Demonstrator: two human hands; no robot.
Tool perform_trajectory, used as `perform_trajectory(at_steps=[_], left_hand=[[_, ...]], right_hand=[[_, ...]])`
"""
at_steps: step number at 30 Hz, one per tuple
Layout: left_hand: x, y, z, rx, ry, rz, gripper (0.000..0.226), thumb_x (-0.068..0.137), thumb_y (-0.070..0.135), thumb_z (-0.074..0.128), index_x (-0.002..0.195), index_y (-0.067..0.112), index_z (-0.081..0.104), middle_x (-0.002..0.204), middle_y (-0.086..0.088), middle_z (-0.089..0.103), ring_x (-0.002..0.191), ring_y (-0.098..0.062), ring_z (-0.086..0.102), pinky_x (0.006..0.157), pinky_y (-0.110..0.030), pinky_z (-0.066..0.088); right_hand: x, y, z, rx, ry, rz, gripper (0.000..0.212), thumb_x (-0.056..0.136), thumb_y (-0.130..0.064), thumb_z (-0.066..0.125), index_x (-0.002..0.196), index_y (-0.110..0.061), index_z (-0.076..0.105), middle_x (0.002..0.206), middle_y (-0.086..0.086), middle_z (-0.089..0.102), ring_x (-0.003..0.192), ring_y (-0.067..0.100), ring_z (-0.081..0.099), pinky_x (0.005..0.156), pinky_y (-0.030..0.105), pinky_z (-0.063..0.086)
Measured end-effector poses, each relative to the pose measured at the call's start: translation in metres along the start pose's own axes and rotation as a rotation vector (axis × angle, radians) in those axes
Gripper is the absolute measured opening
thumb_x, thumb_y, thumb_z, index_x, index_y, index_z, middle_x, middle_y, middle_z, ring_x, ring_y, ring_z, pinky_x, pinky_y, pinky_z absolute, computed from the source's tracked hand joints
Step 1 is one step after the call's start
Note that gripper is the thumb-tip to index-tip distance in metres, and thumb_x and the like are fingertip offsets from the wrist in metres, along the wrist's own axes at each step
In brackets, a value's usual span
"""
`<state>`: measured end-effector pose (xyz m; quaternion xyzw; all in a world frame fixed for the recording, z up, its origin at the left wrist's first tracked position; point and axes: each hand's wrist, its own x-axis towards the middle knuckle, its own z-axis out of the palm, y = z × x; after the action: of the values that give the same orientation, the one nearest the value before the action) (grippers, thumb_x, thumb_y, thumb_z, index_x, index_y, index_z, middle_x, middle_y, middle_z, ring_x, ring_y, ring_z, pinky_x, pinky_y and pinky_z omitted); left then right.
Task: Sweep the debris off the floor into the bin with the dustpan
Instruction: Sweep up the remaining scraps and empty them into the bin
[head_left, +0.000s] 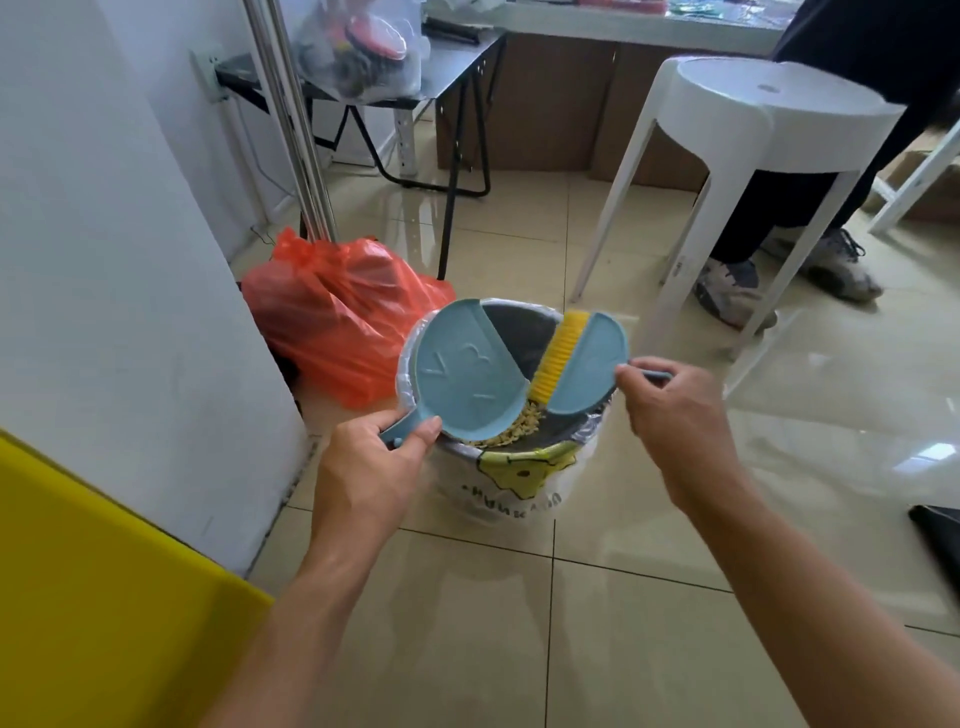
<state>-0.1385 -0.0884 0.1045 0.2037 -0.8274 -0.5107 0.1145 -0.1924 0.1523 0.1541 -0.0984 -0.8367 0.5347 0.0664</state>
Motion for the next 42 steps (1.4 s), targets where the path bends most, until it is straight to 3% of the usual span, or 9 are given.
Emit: perform_trajectory(at_steps=[5,12,16,21,25,30,33,37,42], left_hand=[[-0.012,0.024,0.000,-0.019,-0.097,-0.006,0.028,0.084,0.040,0.078,0.069,0.016,0.072,0.050,0.004,0.053,0.040,-0.005,0.042,0.046,-0.025,0.035],[-0.014,-0.001,-0.020,-0.160,-0.126,-0.108,0.051,0.067,0.062,0.077,0.097,0.020,0.076,0.051,0.004,0.053,0.036,-0.008,0.038,0.039,-0.017,0.028],[-0.028,-0.007,-0.029,-0.260,-0.143,-0.161,0.050,0.070,0.064,0.075,0.098,0.023,0.076,0.036,0.011,0.042,0.029,-0.003,0.030,0.031,-0.012,0.021],[-0.073,-0.010,-0.045,-0.370,-0.147,-0.148,0.033,0.082,0.051,0.074,0.090,0.019,0.073,0.040,0.012,0.036,0.035,-0.004,0.025,0.034,-0.014,0.020],[-0.120,-0.030,-0.047,-0.432,-0.165,-0.160,0.026,0.087,0.041,0.072,0.088,0.016,0.073,0.042,0.013,0.036,0.036,-0.005,0.026,0.036,-0.014,0.021],[-0.159,-0.054,-0.035,-0.416,-0.227,-0.258,0.022,0.091,0.036,0.072,0.088,0.014,0.076,0.049,0.009,0.036,0.043,-0.012,0.026,0.042,-0.017,0.022],[-0.168,-0.055,-0.025,-0.439,-0.332,-0.301,0.025,0.089,0.036,0.072,0.092,0.012,0.076,0.051,0.009,0.034,0.044,-0.012,0.025,0.042,-0.019,0.021],[-0.171,-0.051,-0.012,-0.412,-0.462,-0.294,0.033,0.087,0.044,0.073,0.095,0.012,0.077,0.054,0.006,0.034,0.047,-0.015,0.024,0.045,-0.022,0.022],[-0.179,-0.053,-0.007,-0.338,-0.515,-0.301,0.046,0.075,0.057,0.073,0.096,0.016,0.079,0.055,0.005,0.035,0.047,-0.013,0.027,0.043,-0.019,0.025]], right_hand=[[-0.019,-0.028,0.008,0.174,-0.293,-0.006,0.010,0.095,-0.015,0.064,0.094,-0.019,0.072,0.059,-0.005,0.064,0.048,0.005,0.055,0.053,0.021,0.049],[-0.014,0.008,-0.004,0.044,0.011,-0.062,0.020,0.090,-0.016,0.063,0.072,-0.023,0.064,0.053,-0.016,0.057,0.041,-0.007,0.049,0.045,0.015,0.039],[-0.025,0.011,-0.021,0.254,0.018,-0.152,0.028,0.089,-0.012,0.061,0.063,-0.022,0.065,0.047,-0.014,0.051,0.045,0.005,0.044,0.049,0.027,0.036],[-0.077,0.048,-0.051,0.567,-0.063,0.106,0.043,0.089,-0.003,0.056,0.050,-0.022,0.057,0.050,-0.006,0.035,0.048,0.013,0.025,0.046,0.028,0.023],[-0.162,0.122,-0.069,0.099,-0.245,0.226,0.029,0.082,-0.012,0.062,0.054,-0.021,0.060,0.050,-0.009,0.041,0.050,0.010,0.033,0.049,0.025,0.025],[-0.263,0.186,-0.084,-0.464,-0.996,0.349,0.011,0.071,-0.019,0.065,0.064,-0.026,0.070,0.052,-0.016,0.051,0.053,-0.005,0.048,0.052,0.022,0.037],[-0.296,0.208,-0.093,-0.733,-1.276,0.417,0.030,0.068,-0.026,0.068,0.095,-0.031,0.077,0.060,-0.014,0.062,0.070,0.003,0.068,0.063,0.016,0.047],[-0.285,0.235,-0.101,-1.039,-1.300,0.399,0.031,0.078,-0.018,0.073,0.109,-0.018,0.078,0.108,0.010,0.077,0.101,0.027,0.071,0.086,0.028,0.054],[-0.218,0.236,-0.109,-1.203,-1.180,0.275,0.030,0.081,-0.025,0.079,0.111,-0.022,0.077,0.116,0.005,0.072,0.102,0.023,0.069,0.080,0.029,0.052]])
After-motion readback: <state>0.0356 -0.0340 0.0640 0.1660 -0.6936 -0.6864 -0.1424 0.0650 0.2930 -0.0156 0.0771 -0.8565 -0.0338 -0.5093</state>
